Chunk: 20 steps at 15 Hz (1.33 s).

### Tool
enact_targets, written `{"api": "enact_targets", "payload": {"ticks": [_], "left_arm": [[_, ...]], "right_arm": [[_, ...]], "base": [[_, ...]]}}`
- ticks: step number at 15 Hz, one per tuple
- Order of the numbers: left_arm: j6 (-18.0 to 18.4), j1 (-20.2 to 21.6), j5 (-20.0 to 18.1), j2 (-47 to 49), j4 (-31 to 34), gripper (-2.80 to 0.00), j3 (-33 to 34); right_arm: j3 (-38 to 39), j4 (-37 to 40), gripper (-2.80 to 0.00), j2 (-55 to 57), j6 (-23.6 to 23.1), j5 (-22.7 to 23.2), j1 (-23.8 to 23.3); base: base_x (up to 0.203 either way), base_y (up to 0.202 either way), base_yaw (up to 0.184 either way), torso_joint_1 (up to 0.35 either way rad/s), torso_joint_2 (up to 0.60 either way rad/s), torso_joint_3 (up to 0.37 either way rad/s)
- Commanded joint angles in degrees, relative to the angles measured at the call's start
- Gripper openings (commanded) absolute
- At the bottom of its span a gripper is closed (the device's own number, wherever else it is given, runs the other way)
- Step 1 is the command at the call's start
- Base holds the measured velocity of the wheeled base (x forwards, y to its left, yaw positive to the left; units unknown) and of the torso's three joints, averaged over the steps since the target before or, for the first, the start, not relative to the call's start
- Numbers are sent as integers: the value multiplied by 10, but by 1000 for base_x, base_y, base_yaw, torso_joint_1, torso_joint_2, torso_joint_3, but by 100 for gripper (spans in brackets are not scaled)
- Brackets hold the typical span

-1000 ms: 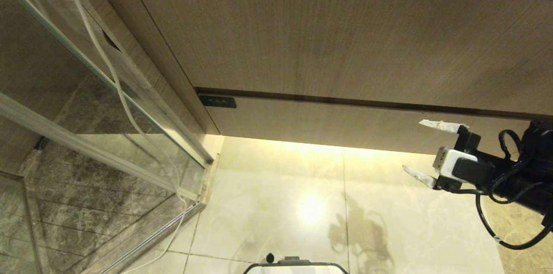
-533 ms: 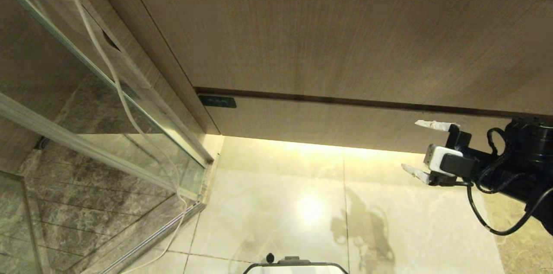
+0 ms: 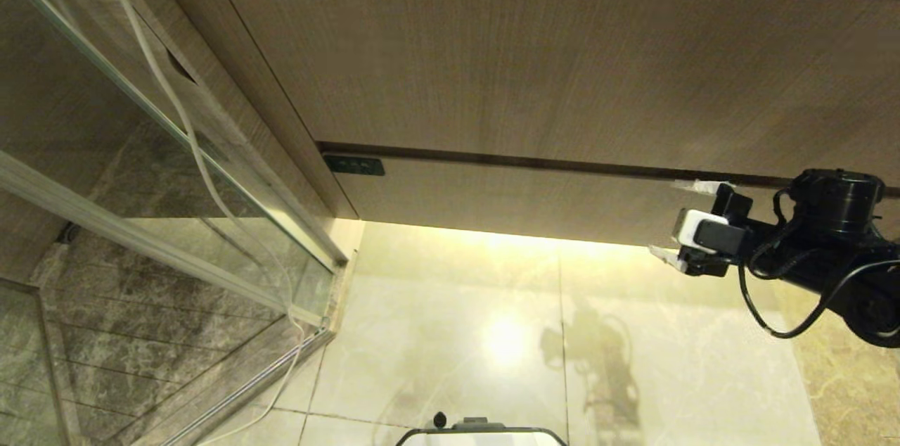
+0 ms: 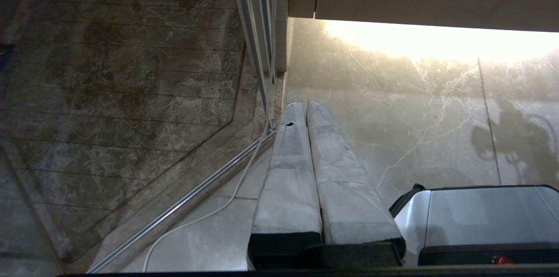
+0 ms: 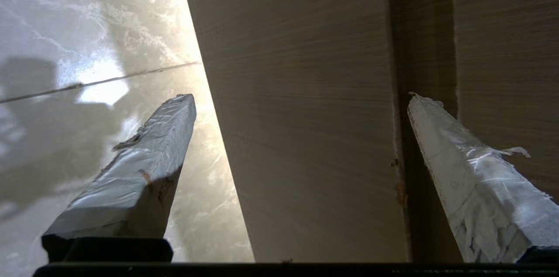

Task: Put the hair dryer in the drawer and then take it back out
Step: Pull open the drawer

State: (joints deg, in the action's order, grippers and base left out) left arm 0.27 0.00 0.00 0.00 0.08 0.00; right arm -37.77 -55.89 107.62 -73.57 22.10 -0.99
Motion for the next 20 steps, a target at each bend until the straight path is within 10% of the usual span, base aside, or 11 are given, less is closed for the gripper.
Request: {"api": "enact_targets", "payload": {"ticks": [1,20], "left_arm": [[0,0,0,0,0,-280,0],[0,0,0,0,0,-280,0]], "right_arm": [[-17,-4,0,20,-5,0,0],[-84,-13,0,70,-6,0,-3]], "base": [[0,0,0,0,0,0],[0,0,0,0,0,0]]}}
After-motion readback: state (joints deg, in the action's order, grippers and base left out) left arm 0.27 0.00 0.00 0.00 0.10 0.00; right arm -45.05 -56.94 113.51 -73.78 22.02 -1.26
